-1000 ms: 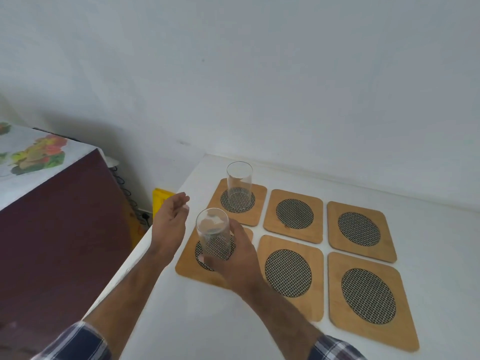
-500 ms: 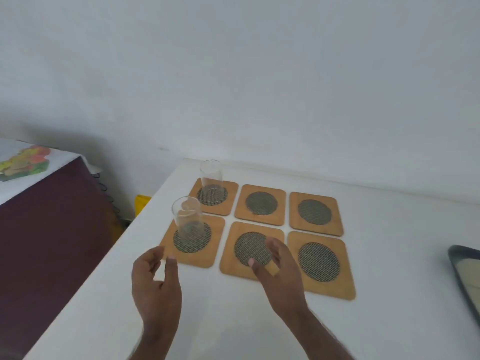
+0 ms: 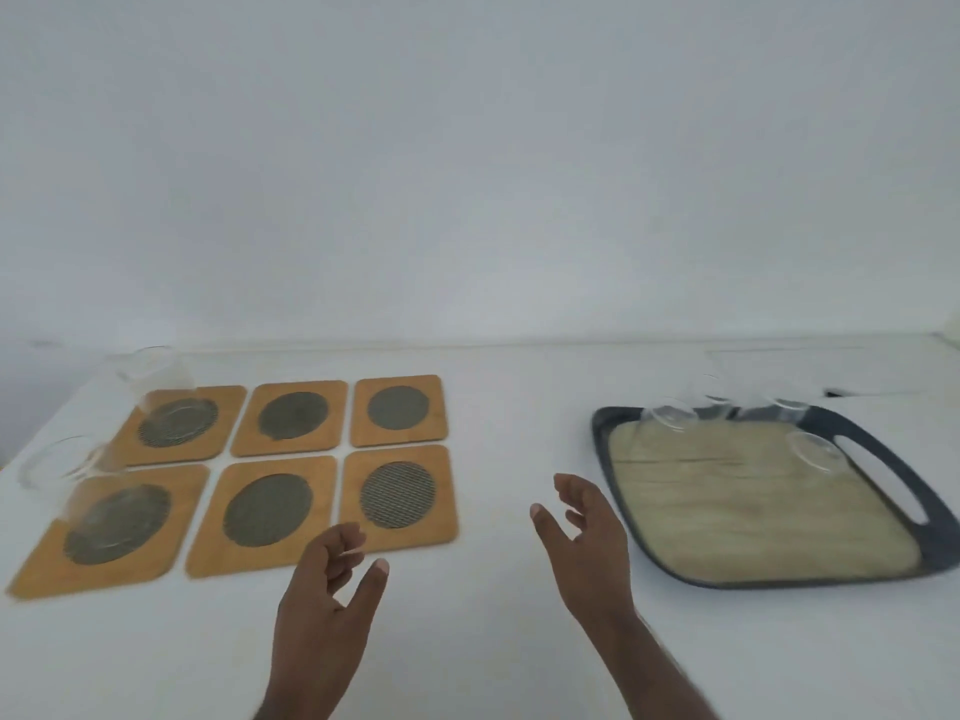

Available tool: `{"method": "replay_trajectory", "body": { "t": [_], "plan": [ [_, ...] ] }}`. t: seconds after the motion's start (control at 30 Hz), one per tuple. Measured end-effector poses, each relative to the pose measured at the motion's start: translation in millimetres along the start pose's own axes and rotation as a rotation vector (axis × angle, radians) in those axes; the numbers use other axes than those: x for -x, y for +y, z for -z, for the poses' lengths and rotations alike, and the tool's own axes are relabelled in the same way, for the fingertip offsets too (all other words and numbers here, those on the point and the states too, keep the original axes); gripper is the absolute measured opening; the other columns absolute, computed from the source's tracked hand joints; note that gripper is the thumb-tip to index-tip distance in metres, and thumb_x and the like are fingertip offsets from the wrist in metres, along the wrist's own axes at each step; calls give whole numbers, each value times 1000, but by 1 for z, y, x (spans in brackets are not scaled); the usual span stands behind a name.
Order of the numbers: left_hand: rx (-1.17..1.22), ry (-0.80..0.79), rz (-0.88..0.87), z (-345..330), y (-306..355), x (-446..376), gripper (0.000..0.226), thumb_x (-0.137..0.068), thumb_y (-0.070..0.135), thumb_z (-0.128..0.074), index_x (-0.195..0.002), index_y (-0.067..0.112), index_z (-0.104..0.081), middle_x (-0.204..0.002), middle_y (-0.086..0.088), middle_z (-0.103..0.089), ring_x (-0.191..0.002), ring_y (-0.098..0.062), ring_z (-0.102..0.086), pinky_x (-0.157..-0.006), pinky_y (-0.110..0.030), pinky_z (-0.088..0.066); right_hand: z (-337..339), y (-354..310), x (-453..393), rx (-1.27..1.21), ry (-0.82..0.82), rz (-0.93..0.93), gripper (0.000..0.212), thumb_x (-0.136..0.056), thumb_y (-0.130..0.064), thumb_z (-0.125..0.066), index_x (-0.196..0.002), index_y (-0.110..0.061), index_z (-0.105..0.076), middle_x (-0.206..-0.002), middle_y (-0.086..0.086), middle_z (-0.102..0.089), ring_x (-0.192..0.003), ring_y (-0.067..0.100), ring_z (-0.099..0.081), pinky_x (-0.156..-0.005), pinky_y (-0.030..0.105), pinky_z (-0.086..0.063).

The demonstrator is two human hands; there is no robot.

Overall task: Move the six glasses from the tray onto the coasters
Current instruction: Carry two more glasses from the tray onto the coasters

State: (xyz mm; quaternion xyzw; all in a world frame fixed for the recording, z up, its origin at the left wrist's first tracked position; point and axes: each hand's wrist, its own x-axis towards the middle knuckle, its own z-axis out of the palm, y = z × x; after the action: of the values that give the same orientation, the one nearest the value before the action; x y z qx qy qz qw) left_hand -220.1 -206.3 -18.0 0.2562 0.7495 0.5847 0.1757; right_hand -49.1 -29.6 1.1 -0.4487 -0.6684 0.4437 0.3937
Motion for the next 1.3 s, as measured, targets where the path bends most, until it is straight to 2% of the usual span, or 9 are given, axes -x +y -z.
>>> {"method": "replay_trajectory", "body": {
  "t": [0.13, 0.23, 0.33, 0.47, 0.57, 0.73, 0.93, 1.1, 1.3],
  "plan": [
    [-13, -129, 21, -40, 12, 4, 37, -87, 9, -73, -107, 36, -59, -104, 2, -73, -101, -11, -67, -81, -12, -49, 55, 7, -20, 52, 100, 9, 36, -85, -14, -73, -120, -16, -62, -115, -10, -65, -105, -2, -59, -89, 7, -42],
    [-11, -165, 20, -66, 21, 7, 35, -86, 11, -74, -108, 35, -61, -103, 3, -74, -99, -9, -68, -84, -19, -48, 87, 9, -45, 132, 179, 50, 35, -84, -11, -73, -118, -12, -63, -113, -3, -65, -105, 13, -61, -91, 26, -49],
    [18, -173, 15, -89, 34, 6, 32, -87, 11, -73, -109, 32, -62, -104, 5, -73, -98, -7, -68, -89, -27, -50, 109, 12, -78, 238, 213, 59, 42, -82, -12, -73, -122, -12, -61, -119, 1, -62, -109, 22, -57, -96, 43, -47],
    [50, -172, 0, -112, 49, 7, 31, -88, 11, -72, -110, 30, -61, -106, 4, -72, -100, -8, -67, -84, -21, -49, 122, 18, -122, 436, 137, 24, 62, -80, -25, -73, -136, -12, -49, -136, 8, -50, -126, 30, -44, -103, 39, -37],
    [63, -172, -3, -121, 56, 9, 31, -88, 12, -72, -111, 30, -61, -107, 6, -72, -101, -7, -67, -85, -22, -49, 119, 21, -145, 528, 60, 14, 77, -80, -34, -74, -144, -12, -38, -144, 10, -43, -130, 33, -40, -102, 43, -38],
    [66, -141, -1, -124, 62, 7, 29, -88, 13, -72, -110, 30, -62, -106, 3, -72, -100, -7, -67, -84, -21, -50, 106, 28, -166, 611, -11, -24, 80, -81, -41, -73, -144, -12, -35, -141, 11, -43, -129, 34, -40, -99, 47, -42],
    [49, -115, 8, -121, 62, 4, 29, -87, 15, -73, -108, 32, -62, -105, 4, -72, -98, -8, -68, -80, -21, -52, 102, 32, -166, 583, 15, -21, 69, -83, -33, -72, -141, -13, -41, -135, 14, -46, -119, 36, -51, -93, 44, -47],
    [18, -127, -27, -121, 65, 2, 35, -83, 19, -79, -110, 33, -62, -106, 8, -71, -100, -5, -67, -88, -27, -54, 108, 7, -135, 475, 117, 119, 66, -79, -39, -73, -138, -21, -48, -128, 7, -51, -112, 28, -56, -87, 38, -47],
    [-60, -247, -153, -138, 80, 3, 68, -69, 33, -89, -127, 37, -53, -123, 20, -62, -115, 9, -54, -99, -21, -45, 106, -40, -72, 245, -53, 210, 69, -68, -44, -84, -130, -29, -58, -110, -8, -58, -94, 2, -57, -77, 6, -38]
  ]
}}
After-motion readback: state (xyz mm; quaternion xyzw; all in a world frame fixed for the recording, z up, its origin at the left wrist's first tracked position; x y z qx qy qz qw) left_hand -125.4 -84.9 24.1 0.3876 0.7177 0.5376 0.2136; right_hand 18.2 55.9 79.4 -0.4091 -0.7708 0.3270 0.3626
